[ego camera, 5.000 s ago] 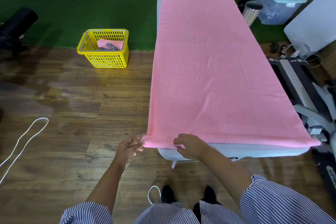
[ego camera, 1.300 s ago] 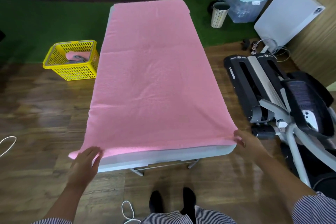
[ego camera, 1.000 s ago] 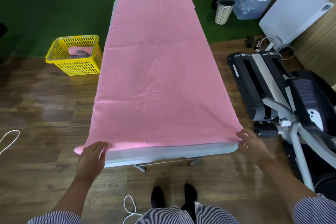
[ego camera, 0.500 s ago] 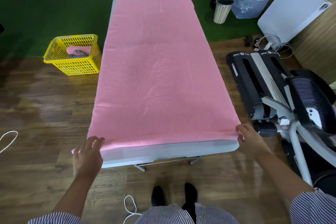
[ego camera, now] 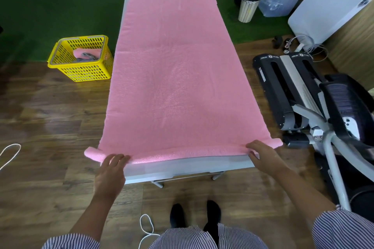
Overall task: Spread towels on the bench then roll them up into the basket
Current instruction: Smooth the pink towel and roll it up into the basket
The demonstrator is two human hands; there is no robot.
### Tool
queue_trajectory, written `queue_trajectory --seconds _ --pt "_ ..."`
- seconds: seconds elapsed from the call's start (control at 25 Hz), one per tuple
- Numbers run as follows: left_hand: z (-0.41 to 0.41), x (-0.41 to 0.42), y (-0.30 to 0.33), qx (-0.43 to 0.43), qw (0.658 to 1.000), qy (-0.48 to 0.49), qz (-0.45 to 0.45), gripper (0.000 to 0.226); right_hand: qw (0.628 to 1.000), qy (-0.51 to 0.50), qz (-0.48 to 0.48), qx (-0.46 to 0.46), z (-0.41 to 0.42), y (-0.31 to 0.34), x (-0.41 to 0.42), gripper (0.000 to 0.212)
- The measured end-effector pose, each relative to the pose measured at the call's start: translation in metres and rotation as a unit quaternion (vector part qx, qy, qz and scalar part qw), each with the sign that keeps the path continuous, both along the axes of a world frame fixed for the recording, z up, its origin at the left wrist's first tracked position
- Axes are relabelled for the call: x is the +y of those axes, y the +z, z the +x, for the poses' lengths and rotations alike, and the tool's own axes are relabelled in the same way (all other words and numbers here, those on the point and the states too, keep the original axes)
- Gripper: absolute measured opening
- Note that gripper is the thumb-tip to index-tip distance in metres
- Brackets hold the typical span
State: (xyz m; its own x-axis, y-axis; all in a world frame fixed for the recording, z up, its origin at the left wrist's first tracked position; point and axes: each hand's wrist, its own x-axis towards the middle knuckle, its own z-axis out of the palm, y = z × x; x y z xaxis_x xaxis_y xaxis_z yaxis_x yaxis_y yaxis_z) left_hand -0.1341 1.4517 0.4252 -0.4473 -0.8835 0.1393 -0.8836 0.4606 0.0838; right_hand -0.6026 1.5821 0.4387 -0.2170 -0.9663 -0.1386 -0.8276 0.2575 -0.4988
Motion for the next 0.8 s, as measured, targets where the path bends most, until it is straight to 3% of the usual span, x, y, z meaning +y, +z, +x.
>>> queue_trajectory --seconds 0.2,0.4,0.64,0.8 --pt "0.013 -0.004 -0.001 -0.047 0.999 -0.021 0.009 0.053 0.998 -0.028 0.045 -0.022 -0.004 0.007 -0.01 0.016" --pt "0.006 -0.008 0.004 -0.002 0.999 0.043 -0.005 0.027 0.999 -0.027 0.002 0.031 -0.002 0.004 -0.005 0.023" --pt "0.008 -0.008 0.004 0.004 0.999 0.023 -0.032 0.039 0.999 -0.015 0.046 0.017 -0.003 0.009 -0.005 0.035" --pt "0.01 -0.011 0.012 -0.027 0.996 0.043 -0.07 0.034 0.999 -0.028 0.033 0.028 -0.005 0.008 -0.007 0.023"
